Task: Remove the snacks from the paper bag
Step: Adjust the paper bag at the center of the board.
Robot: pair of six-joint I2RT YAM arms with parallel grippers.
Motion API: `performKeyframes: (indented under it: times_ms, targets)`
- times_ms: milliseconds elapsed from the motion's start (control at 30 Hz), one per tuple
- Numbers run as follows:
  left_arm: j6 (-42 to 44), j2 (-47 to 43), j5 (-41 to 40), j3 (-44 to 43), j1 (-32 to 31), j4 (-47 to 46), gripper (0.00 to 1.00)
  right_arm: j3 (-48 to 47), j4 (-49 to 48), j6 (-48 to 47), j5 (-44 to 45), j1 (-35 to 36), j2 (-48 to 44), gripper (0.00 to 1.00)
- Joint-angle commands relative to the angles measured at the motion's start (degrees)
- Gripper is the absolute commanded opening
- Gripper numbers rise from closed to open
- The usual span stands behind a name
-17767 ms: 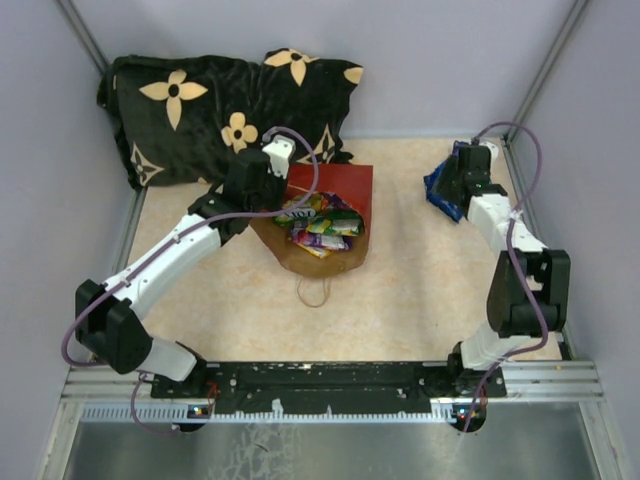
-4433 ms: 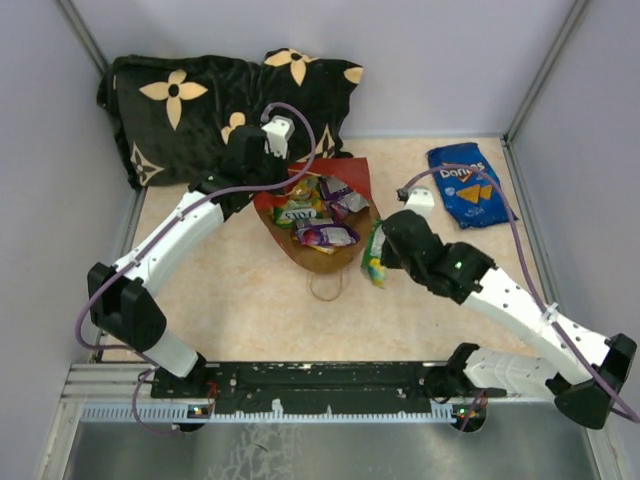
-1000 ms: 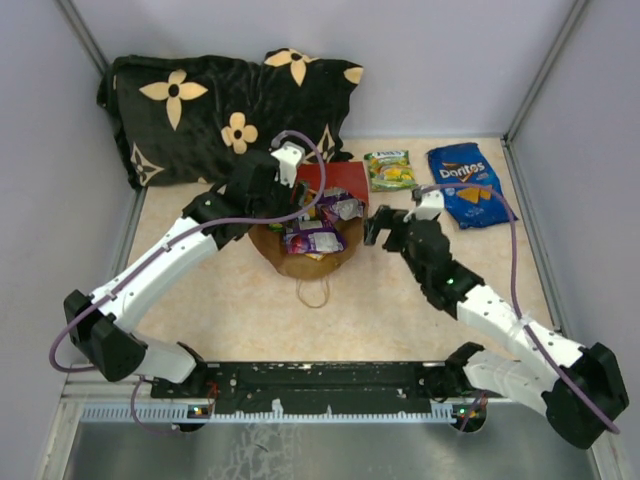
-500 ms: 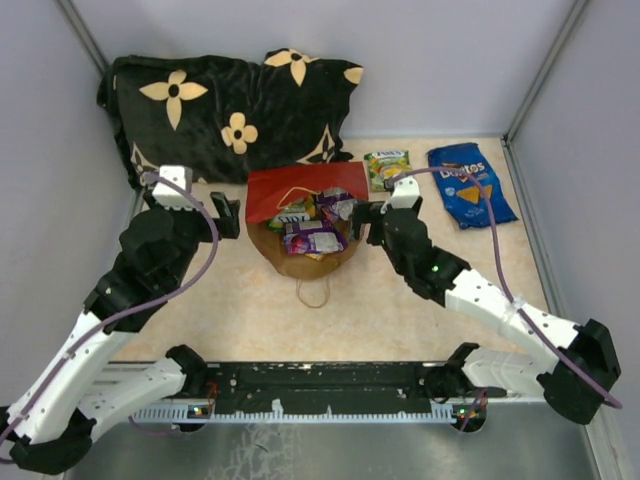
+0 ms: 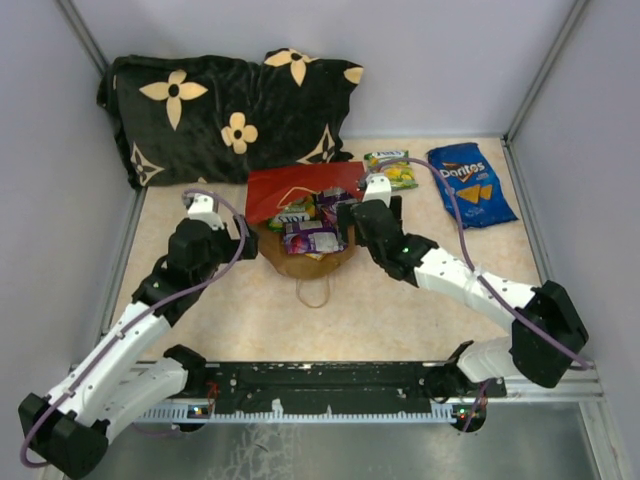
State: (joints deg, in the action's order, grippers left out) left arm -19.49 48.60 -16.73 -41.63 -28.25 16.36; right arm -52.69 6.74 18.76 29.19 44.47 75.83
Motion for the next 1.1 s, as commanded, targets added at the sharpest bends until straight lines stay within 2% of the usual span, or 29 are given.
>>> performKeyframes:
  times_ms: [0,100,200,333,400,500,633,733,767,800,967,1067]
  targets:
    - [-1.8,-2.8,7.7,4.5,-0.1,-6.0,1.00,-3.9,-2.2,0.0,0.3,-0.5,1.8,0.97]
    - [-1.6,-1.8,6.2,8.8,-0.1,-9.3,1.00,-4.2,-2.8,0.2,-0.1,-0.8,3.3,0.94]
    - [0.5,-0.4,4.8,11.4,-0.1,-16.6,0.99,-4.1,-3.8,0.6,0.2,-0.9,4.3,0.89]
    - [2.5,4.9,2.1,10.9,-0.1,-23.0,0.98,-3.6,-4.8,1.5,2.2,-1.1,5.2,0.82]
    - [2.4,7.9,0.0,9.6,-0.1,-24.1,0.94,-3.3,-5.3,1.8,3.0,-1.3,5.6,0.76]
    - [1.3,10.2,-1.8,8.3,-0.1,-25.5,0.78,-2.1,-6.6,2.4,4.2,-1.6,5.8,0.61]
    - [3.9,11.7,-1.8,10.0,-0.1,-30.7,0.41,-0.8,-8.1,2.8,4.2,-2.5,6.5,0.34]
    - [4.0,12.1,-3.2,9.6,-0.1,-28.7,0.06,-0.7,-8.3,2.8,4.3,-3.0,7.5,0.13]
    - [3.8,11.8,-3.5,9.5,-0.1,-27.8,0.01,-0.7,-8.3,2.7,4.5,-3.1,7.8,0.07]
    - [3.3,11.4,-3.7,9.5,-0.1,-27.0,0.00,-0.7,-8.3,2.7,4.7,-3.1,7.9,0.00]
    - [-2.2,5.7,-8.1,9.3,-0.7,-17.1,0.00,0.0,-8.2,1.4,2.5,-2.6,7.0,0.00]
    - [-5.7,0.2,-12.8,10.1,-4.0,-11.1,0.00,-0.4,-7.7,-1.6,1.1,-0.4,7.1,0.00]
